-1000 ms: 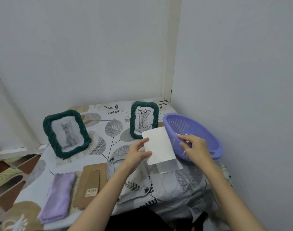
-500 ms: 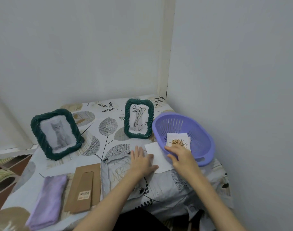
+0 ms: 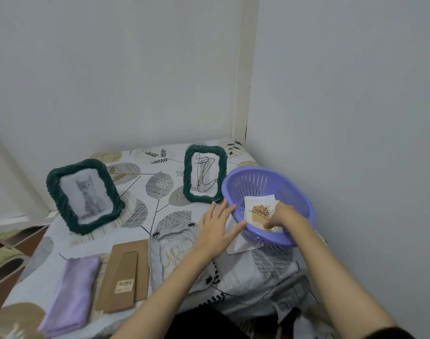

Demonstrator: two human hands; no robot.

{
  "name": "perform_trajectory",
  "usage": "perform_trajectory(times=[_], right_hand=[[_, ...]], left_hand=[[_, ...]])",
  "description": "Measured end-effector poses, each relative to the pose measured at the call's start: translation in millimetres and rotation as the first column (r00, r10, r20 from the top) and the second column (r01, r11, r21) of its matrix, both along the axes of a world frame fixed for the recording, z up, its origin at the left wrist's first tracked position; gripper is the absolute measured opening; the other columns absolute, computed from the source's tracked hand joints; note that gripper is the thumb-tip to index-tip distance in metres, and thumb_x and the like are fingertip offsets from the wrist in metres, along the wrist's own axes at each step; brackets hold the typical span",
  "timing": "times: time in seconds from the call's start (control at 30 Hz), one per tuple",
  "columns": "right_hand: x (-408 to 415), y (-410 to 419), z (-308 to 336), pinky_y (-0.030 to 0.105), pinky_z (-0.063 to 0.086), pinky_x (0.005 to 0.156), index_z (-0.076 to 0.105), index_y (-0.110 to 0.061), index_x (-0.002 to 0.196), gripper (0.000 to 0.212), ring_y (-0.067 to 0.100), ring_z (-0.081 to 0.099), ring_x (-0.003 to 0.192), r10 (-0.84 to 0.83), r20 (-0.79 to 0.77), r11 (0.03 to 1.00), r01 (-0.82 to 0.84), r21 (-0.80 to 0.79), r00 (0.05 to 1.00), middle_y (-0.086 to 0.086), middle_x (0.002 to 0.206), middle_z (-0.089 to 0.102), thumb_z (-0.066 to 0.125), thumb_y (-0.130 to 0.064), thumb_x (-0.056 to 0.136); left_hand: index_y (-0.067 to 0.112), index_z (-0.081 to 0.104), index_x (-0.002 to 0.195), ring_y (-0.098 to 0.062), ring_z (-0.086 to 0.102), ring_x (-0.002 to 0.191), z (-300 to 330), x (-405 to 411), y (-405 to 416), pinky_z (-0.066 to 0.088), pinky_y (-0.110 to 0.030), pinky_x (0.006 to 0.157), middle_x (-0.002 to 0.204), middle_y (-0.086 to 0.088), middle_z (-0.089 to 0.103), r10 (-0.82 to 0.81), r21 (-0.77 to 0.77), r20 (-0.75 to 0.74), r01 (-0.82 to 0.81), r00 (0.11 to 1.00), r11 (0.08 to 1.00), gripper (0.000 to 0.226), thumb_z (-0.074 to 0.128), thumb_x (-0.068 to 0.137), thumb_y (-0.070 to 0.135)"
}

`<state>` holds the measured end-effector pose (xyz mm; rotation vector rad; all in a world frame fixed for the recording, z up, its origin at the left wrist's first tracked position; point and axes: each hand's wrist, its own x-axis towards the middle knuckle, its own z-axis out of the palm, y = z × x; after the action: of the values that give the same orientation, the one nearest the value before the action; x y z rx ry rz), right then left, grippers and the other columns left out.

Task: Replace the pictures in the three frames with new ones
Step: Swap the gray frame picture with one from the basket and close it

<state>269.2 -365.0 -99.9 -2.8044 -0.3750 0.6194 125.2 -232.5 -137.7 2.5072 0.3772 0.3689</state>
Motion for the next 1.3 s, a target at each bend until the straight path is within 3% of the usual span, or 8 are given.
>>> perform_trajectory(times=[0.2, 0.53, 0.63, 0.73, 0.9, 1.03, 1.1, 1.3], right_hand=[[2.9, 8.0, -15.2, 0.036, 0.043, 0.095, 0.015, 0.007, 0.141, 0.073, 0.030, 0.048, 0.125, -0.089, 0.001, 0.996, 0.089, -0.025, 0.996, 0.020, 0.140, 0.041, 0.059, -0.002, 0.083], [-5.2, -2.5, -2.3, 0.040, 0.048, 0.082, 0.056, 0.007, 0.102, 0.022, 0.040, 0.058, 0.101, -0.152, 0.263, 0.961, 0.080, 0.264, 0.953, 0.028, 0.110, 0.057, 0.043, 0.001, 0.085], [-20.5, 0.4, 4.9, 0.040, 0.048, 0.079, 0.065, 0.005, 0.082, 0.019, 0.037, 0.059, 0.089, -0.132, 0.385, 0.909, -0.044, 0.415, 0.913, 0.024, 0.093, 0.065, 0.052, -0.008, 0.086], [-53.0, 7.0, 12.3, 0.037, 0.043, 0.088, 0.073, -0.003, 0.088, 0.017, 0.032, 0.056, 0.103, -0.083, 0.503, 0.773, -0.263, 0.577, 0.860, 0.015, 0.107, 0.066, 0.061, -0.015, 0.085], [-96.0, 21.5, 4.2, 0.050, 0.042, 0.096, 0.074, -0.014, 0.092, 0.026, 0.031, 0.048, 0.117, 0.151, 0.605, 0.712, -0.510, 0.482, 0.782, 0.011, 0.126, 0.057, 0.065, -0.034, 0.079], [-114.8, 29.4, 3.1, 0.046, 0.019, 0.113, 0.065, -0.030, 0.114, 0.035, 0.027, 0.013, 0.141, 0.279, 0.533, 0.730, -0.537, 0.423, 0.799, 0.002, 0.153, 0.022, 0.052, -0.048, 0.087], [-122.5, 33.7, 1.9, 0.048, 0.014, 0.115, 0.067, -0.032, 0.110, 0.026, 0.026, 0.006, 0.143, 0.315, 0.510, 0.701, -0.558, 0.444, 0.800, 0.001, 0.156, 0.015, 0.053, -0.040, 0.090], [-140.8, 53.1, 1.8, 0.040, 0.039, 0.105, 0.066, -0.022, 0.103, 0.020, 0.024, 0.037, 0.132, 0.253, 0.230, 0.568, -0.337, 0.751, 0.940, 0.008, 0.146, 0.033, 0.061, -0.013, 0.085]], left_hand=[[0.032, 0.030, 0.140, -0.013, 0.005, 0.145, 4.2, -0.8, -7.0, 0.009, -0.038, 0.116, 0.155, 0.010, 0.016, 0.034, -0.054, -0.023, -0.035, 0.999, 0.998, 0.065, 0.048, 0.084, 0.060], [0.029, 0.031, 0.140, -0.015, 0.004, 0.145, 7.6, -0.9, -6.5, 0.010, -0.039, 0.117, 0.156, 0.009, 0.015, 0.011, -0.117, -0.038, -0.016, 0.999, 0.993, 0.065, 0.050, 0.084, 0.057], [0.023, 0.039, 0.136, -0.017, 0.006, 0.146, 16.6, -0.7, -3.6, 0.013, -0.039, 0.118, 0.153, 0.004, 0.024, 0.018, -0.334, 0.016, -0.012, 1.000, 0.943, 0.052, 0.046, 0.091, 0.047], [0.016, 0.042, 0.134, -0.016, 0.031, 0.138, 37.2, -6.7, -6.7, 0.025, -0.035, 0.114, 0.142, 0.000, 0.043, 0.116, -0.683, 0.141, 0.011, 0.983, 0.730, 0.049, 0.034, 0.095, 0.045], [0.015, 0.044, 0.128, -0.025, 0.059, 0.105, 61.9, -22.1, 6.0, 0.046, -0.038, 0.091, 0.118, -0.011, 0.059, 0.245, -0.980, 0.196, 0.193, 0.949, 0.036, 0.054, 0.023, 0.095, 0.052], [0.012, 0.048, 0.117, -0.015, 0.066, 0.077, 51.7, -46.8, 23.6, 0.054, -0.029, 0.065, 0.097, -0.006, 0.065, 0.285, -0.968, 0.235, 0.196, 0.930, 0.159, 0.021, 0.044, 0.096, 0.014], [0.012, 0.041, 0.119, -0.015, 0.065, 0.073, 45.5, -59.3, 29.2, 0.055, -0.027, 0.060, 0.096, -0.006, 0.065, 0.312, -0.951, 0.242, 0.161, 0.919, 0.264, 0.038, 0.045, 0.088, -0.010], [0.019, 0.042, 0.124, -0.020, 0.062, 0.088, 37.8, -100.6, 52.0, 0.054, -0.032, 0.067, 0.105, -0.008, 0.064, 0.339, -0.927, 0.231, 0.101, 0.912, 0.361, 0.054, 0.045, 0.083, -0.017]])
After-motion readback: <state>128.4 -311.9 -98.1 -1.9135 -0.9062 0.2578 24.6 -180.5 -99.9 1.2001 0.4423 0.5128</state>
